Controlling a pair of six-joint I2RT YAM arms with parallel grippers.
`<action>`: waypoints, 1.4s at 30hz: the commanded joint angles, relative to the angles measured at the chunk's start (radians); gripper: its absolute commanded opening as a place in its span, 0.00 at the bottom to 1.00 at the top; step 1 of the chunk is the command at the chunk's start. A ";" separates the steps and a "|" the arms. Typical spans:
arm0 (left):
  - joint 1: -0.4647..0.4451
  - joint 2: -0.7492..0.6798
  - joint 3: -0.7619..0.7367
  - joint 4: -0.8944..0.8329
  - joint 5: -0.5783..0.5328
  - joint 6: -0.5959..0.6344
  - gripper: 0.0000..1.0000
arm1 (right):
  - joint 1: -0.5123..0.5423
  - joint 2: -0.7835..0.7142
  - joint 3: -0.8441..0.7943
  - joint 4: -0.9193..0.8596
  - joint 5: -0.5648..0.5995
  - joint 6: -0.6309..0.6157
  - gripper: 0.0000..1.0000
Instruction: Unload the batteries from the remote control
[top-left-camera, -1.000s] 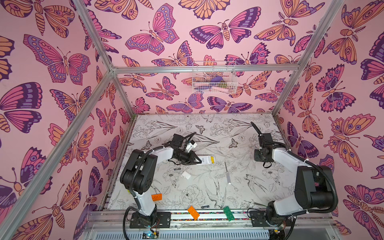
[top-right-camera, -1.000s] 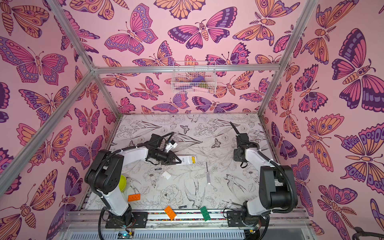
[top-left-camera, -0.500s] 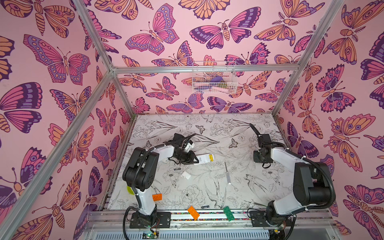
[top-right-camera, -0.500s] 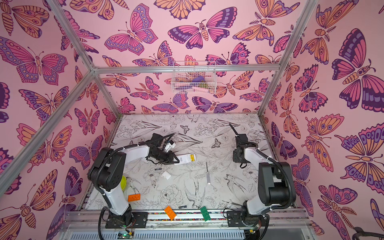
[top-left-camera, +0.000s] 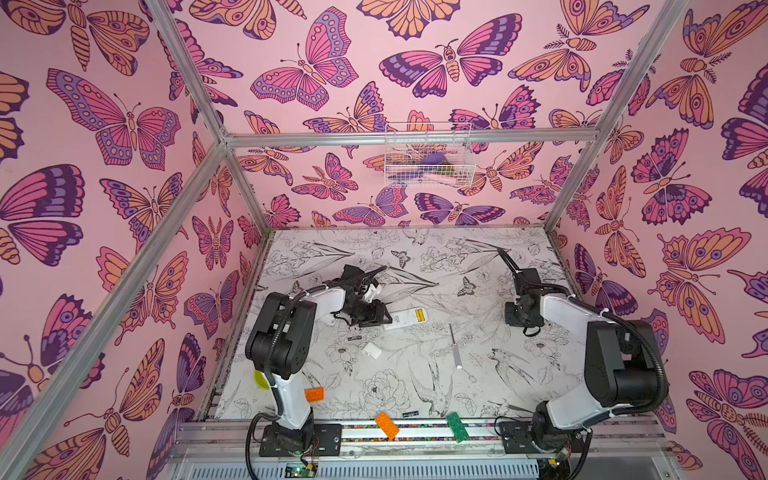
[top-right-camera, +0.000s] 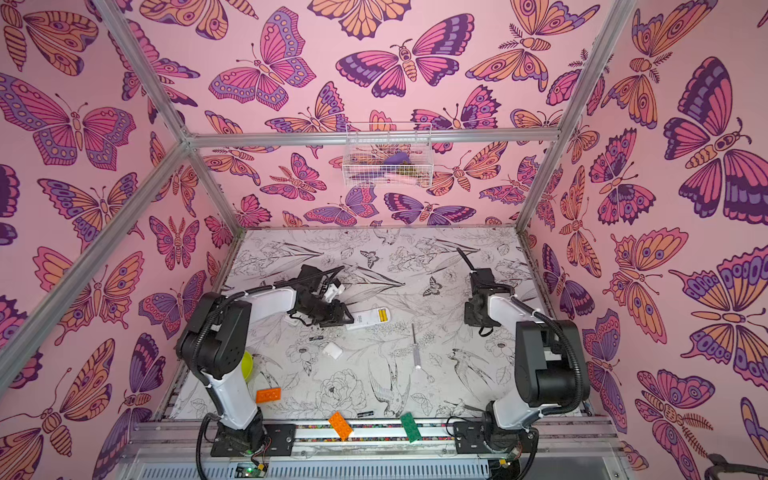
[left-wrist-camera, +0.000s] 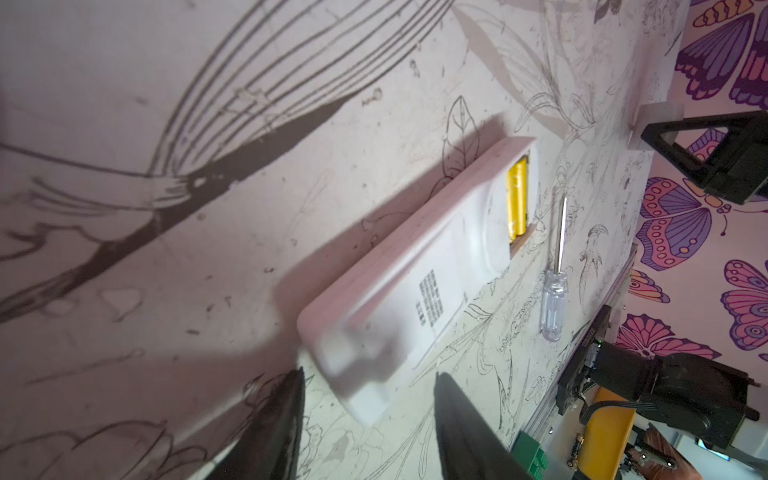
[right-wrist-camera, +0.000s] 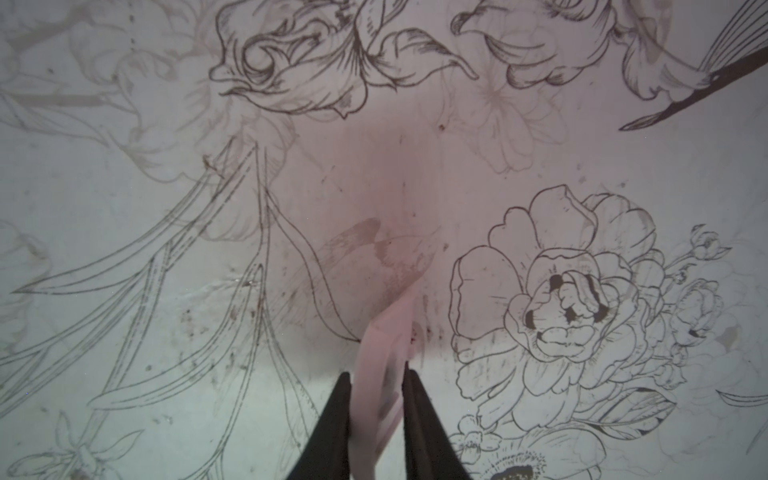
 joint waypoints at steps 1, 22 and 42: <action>0.005 -0.083 -0.028 0.001 -0.049 0.046 0.58 | 0.010 0.002 0.010 -0.003 -0.020 -0.014 0.25; -0.050 -0.285 -0.163 0.093 -0.289 0.282 0.78 | 0.221 -0.190 -0.047 -0.054 -0.205 0.166 0.46; -0.239 -0.155 -0.096 0.050 -0.631 0.587 0.90 | 0.688 -0.326 -0.195 -0.058 -0.069 0.492 0.46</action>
